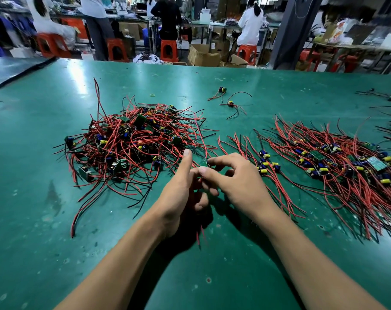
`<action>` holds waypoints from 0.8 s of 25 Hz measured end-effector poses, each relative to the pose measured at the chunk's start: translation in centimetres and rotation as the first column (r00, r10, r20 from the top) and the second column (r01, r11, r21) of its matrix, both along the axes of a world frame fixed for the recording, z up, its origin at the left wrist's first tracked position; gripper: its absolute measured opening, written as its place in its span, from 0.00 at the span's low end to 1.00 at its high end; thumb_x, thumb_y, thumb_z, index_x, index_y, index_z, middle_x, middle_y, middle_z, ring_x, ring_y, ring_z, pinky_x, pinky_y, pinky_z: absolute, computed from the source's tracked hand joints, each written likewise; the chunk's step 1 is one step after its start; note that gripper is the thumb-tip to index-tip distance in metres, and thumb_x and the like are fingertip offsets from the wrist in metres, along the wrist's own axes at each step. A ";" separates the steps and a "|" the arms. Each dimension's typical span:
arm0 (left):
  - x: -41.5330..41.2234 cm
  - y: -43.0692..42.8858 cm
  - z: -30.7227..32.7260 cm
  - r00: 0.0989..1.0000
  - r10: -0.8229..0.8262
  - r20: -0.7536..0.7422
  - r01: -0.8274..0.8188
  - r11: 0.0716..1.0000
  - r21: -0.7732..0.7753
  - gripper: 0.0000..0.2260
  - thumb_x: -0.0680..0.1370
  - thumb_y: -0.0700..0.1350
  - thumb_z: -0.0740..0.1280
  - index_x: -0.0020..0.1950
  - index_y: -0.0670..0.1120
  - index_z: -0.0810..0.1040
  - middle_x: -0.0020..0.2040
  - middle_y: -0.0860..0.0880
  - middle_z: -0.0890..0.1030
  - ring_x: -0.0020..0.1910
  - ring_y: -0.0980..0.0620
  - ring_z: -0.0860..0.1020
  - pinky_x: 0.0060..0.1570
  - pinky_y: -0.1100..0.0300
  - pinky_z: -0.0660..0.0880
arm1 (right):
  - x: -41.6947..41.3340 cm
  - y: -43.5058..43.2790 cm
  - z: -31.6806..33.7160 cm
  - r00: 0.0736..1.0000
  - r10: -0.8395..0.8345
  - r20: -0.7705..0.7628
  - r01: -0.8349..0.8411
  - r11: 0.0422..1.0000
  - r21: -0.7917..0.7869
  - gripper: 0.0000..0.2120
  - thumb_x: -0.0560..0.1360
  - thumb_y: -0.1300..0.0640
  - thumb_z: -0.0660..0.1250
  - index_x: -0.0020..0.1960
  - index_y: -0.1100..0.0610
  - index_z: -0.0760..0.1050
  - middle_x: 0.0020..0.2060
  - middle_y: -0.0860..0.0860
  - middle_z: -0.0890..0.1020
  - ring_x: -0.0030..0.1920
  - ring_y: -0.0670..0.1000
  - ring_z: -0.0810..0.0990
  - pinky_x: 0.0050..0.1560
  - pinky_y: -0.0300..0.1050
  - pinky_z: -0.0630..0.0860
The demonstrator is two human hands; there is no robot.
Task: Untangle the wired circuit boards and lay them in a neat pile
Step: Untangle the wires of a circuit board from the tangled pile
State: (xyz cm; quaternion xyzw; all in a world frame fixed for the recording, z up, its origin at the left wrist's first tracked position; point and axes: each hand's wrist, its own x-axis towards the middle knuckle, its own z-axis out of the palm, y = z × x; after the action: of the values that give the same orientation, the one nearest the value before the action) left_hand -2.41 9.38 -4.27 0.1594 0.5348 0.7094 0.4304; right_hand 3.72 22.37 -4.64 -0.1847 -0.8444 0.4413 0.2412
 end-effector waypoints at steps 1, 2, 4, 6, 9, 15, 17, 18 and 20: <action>0.1 0.0 0.0 1.000 -0.013 0.027 0.012 0.999 0.033 0.35 0.77 0.70 0.50 0.56 0.39 0.75 0.35 0.45 0.76 0.26 0.49 0.69 0.27 0.62 0.67 | -0.1 0.0 0.1 1.000 -0.015 -0.017 0.015 1.000 -0.022 0.12 0.73 0.47 0.75 0.54 0.51 0.83 0.50 0.44 0.81 0.52 0.42 0.79 0.56 0.39 0.74; 0.2 0.1 0.1 0.999 -0.026 0.044 0.023 0.998 0.063 0.35 0.76 0.70 0.51 0.59 0.40 0.76 0.37 0.44 0.77 0.30 0.47 0.74 0.31 0.58 0.72 | -0.2 0.2 0.1 0.999 -0.035 -0.036 0.033 0.998 -0.060 0.11 0.74 0.48 0.74 0.54 0.51 0.83 0.50 0.44 0.83 0.51 0.42 0.80 0.57 0.40 0.75; 0.3 0.3 0.1 0.998 -0.030 0.047 0.026 0.996 0.082 0.34 0.75 0.69 0.52 0.65 0.44 0.75 0.45 0.40 0.80 0.41 0.43 0.80 0.42 0.52 0.78 | -0.5 1.0 0.2 0.995 -0.070 -0.073 0.056 0.983 -0.173 0.09 0.76 0.51 0.72 0.54 0.52 0.82 0.46 0.44 0.85 0.44 0.41 0.81 0.51 0.40 0.76; 0.3 0.5 0.0 0.998 0.013 0.056 -0.017 0.998 0.067 0.34 0.76 0.68 0.52 0.64 0.42 0.75 0.50 0.37 0.81 0.47 0.41 0.82 0.50 0.47 0.79 | -0.4 1.9 0.3 0.989 -0.106 -0.099 0.078 0.965 -0.251 0.06 0.78 0.53 0.71 0.52 0.54 0.82 0.38 0.43 0.85 0.36 0.39 0.78 0.42 0.37 0.75; 0.3 0.6 -0.1 0.984 0.165 0.062 -0.167 0.985 0.042 0.28 0.80 0.62 0.56 0.56 0.37 0.78 0.46 0.38 0.82 0.43 0.42 0.83 0.43 0.50 0.81 | 0.1 3.6 0.4 0.970 -0.233 -0.074 0.216 0.959 -0.184 0.13 0.77 0.53 0.71 0.58 0.57 0.82 0.43 0.44 0.85 0.44 0.42 0.81 0.52 0.39 0.77; -0.3 -0.4 -0.2 0.866 0.396 -0.305 -0.407 0.913 0.032 0.20 0.80 0.50 0.66 0.31 0.40 0.75 0.30 0.43 0.76 0.25 0.47 0.76 0.25 0.62 0.72 | 0.9 5.6 0.5 0.906 -0.423 0.020 0.422 0.906 0.038 0.14 0.75 0.51 0.72 0.58 0.56 0.83 0.38 0.43 0.81 0.47 0.50 0.81 0.48 0.38 0.73; -0.2 -0.6 -0.3 0.757 0.466 -0.459 -0.508 0.861 0.035 0.21 0.80 0.49 0.67 0.34 0.34 0.72 0.27 0.45 0.76 0.24 0.47 0.76 0.24 0.63 0.70 | 1.1 5.8 0.3 0.880 -0.469 0.069 0.455 0.876 0.160 0.17 0.75 0.50 0.71 0.62 0.54 0.81 0.44 0.49 0.82 0.50 0.53 0.79 0.51 0.44 0.73; -0.3 -0.6 -0.4 0.706 0.512 -0.489 -0.562 0.825 0.052 0.21 0.80 0.48 0.67 0.36 0.32 0.70 0.27 0.45 0.76 0.23 0.48 0.75 0.24 0.62 0.70 | 1.2 5.7 0.4 0.879 -0.475 0.047 0.456 0.865 0.208 0.17 0.75 0.51 0.71 0.63 0.54 0.80 0.47 0.51 0.82 0.50 0.53 0.78 0.52 0.44 0.71; -0.4 -0.6 -0.7 0.642 0.606 -0.470 -0.650 0.755 0.086 0.20 0.80 0.47 0.67 0.38 0.32 0.67 0.27 0.45 0.76 0.22 0.49 0.75 0.23 0.60 0.72 | 1.1 5.0 0.8 0.915 -0.395 -0.081 0.403 0.880 0.253 0.14 0.75 0.53 0.72 0.60 0.53 0.82 0.50 0.52 0.81 0.49 0.51 0.78 0.54 0.44 0.72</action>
State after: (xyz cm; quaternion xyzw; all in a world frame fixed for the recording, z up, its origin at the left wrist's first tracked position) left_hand -2.85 8.81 -4.92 0.1111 0.6757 0.7285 0.0213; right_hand 4.78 27.37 -3.82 -0.3147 -0.8360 0.2682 0.3608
